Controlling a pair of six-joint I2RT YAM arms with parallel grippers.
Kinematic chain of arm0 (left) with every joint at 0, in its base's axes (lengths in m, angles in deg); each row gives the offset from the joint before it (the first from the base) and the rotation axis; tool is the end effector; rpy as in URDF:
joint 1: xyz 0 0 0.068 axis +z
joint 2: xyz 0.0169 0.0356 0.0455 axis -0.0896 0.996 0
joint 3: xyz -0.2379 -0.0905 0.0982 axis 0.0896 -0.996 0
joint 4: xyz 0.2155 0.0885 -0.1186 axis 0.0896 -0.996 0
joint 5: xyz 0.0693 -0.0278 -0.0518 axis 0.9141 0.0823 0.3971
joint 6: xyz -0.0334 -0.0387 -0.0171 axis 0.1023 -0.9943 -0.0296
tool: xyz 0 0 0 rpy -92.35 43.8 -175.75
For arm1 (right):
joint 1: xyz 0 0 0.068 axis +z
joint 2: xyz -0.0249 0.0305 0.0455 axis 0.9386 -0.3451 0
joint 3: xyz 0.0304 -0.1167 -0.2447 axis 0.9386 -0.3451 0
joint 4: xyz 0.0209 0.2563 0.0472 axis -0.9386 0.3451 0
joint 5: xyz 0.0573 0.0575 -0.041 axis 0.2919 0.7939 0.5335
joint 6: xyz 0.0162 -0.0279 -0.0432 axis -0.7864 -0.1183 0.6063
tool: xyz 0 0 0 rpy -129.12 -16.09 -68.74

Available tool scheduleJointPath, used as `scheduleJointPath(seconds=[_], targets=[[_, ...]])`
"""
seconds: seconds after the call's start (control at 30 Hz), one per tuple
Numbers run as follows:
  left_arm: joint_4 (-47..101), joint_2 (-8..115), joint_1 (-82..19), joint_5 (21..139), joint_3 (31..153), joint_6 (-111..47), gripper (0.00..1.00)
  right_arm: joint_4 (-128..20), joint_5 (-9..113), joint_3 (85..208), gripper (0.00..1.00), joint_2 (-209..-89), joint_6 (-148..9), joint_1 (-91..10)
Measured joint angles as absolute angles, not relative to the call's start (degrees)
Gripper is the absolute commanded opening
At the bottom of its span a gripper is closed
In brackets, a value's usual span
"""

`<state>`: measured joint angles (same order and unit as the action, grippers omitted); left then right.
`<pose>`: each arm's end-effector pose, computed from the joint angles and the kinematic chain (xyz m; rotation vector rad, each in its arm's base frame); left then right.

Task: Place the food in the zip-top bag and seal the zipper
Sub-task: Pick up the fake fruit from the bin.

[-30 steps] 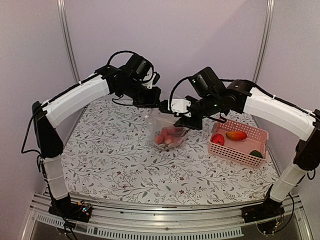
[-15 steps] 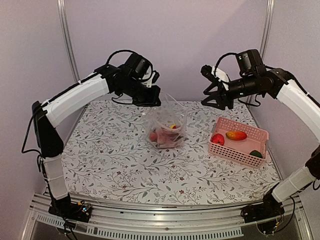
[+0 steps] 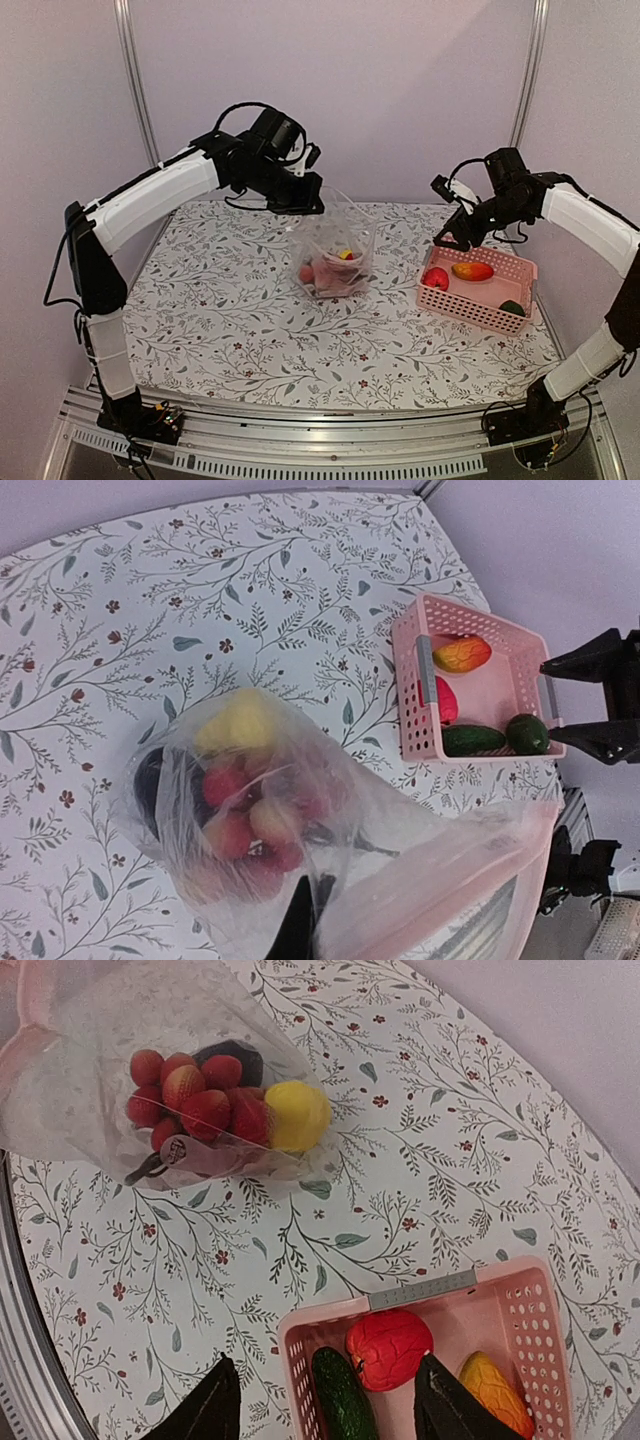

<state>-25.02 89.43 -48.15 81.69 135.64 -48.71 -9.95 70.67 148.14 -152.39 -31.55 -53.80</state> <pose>0.3133 -0.2977 0.3603 0.3745 2.4525 -0.7064 0.2937 0.1008 0.3214 -1.1318 2.1182 0.4508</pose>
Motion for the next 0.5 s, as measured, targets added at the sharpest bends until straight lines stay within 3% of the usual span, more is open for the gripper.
scheduleJointPath(seconds=[0.27,0.5], targets=[[-23.84,89.4,-48.15,81.12,133.56,-49.12,0.0,-13.1,66.95,142.96,0.73,-158.55,-33.76,-55.27],[-23.42,89.38,-48.15,81.1,132.23,-49.19,0.0,-14.56,65.18,142.31,0.74,-163.77,-35.2,-55.88]])
